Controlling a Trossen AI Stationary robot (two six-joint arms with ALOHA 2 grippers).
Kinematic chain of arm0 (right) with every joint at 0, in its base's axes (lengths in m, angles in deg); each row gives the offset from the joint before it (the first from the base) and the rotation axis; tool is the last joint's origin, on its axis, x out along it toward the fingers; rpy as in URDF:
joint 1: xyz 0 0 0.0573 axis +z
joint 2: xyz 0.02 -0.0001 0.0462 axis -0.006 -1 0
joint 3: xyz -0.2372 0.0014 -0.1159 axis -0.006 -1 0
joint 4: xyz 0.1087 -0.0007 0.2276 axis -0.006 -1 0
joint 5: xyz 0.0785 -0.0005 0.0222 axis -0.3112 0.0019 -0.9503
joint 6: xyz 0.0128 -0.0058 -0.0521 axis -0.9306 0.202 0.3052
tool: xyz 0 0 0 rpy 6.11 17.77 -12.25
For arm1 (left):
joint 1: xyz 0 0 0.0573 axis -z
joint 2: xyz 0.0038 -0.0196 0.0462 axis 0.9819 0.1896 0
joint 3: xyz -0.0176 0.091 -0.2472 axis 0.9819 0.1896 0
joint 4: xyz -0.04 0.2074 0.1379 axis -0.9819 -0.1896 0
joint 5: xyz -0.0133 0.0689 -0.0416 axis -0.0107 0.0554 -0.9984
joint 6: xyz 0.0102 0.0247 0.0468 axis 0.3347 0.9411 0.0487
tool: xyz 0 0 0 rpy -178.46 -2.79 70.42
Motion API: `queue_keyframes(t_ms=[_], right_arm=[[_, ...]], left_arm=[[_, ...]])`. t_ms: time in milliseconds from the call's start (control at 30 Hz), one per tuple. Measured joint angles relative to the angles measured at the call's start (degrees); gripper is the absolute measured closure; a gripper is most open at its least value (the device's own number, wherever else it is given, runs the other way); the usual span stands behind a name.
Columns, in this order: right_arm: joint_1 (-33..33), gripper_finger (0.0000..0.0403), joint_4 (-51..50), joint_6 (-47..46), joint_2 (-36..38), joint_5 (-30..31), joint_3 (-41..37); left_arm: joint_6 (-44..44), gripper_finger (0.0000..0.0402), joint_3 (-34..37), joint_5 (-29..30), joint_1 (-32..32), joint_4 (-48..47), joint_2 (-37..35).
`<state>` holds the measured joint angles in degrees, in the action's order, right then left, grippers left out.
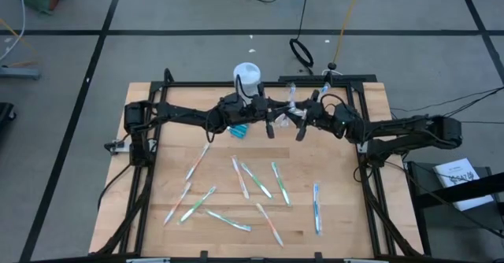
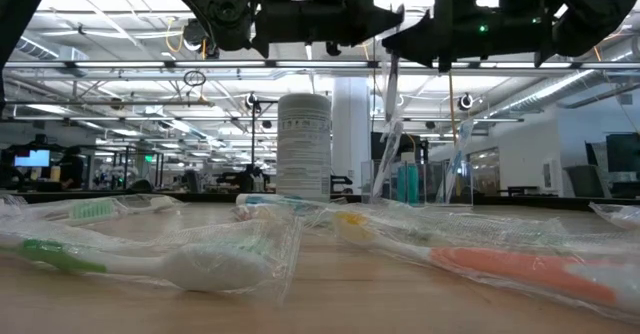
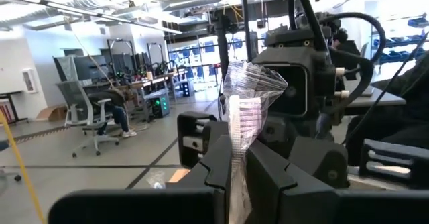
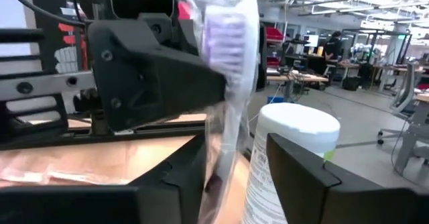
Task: Pick & Place toothbrushing station
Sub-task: Put the purple toothbrush into the transparent organizer
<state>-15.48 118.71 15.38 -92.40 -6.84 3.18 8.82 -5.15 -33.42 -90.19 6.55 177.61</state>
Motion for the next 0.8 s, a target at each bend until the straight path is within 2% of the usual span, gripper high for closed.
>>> queue_keyframes(t_ms=[333, 433, 633, 800], right_arm=[[-0.1, 0.0385, -1.3, 2.4, 0.5, 0.3, 0.0], [-0.1, 0.039, -1.4, 2.5, 0.5, 0.5, 0.0], [0.0, 0.037, -2.0, 2.7, 0.5, 0.2, 0.0], [0.0, 0.0389, -2.2, 2.9, 0.5, 0.2, 0.0]], left_arm=[[0.4, 0.0371, 0.0, 1.7, -0.5, -1.1, 0.0], [0.8, 0.037, 0.0, 2.2, -0.5, -1.2, 0.0], [3.4, 0.0367, 0.0, 3.0, -0.2, -2.7, -0.3], [4.8, 0.0324, 0.0, 3.1, 0.2, -3.8, -0.3]])
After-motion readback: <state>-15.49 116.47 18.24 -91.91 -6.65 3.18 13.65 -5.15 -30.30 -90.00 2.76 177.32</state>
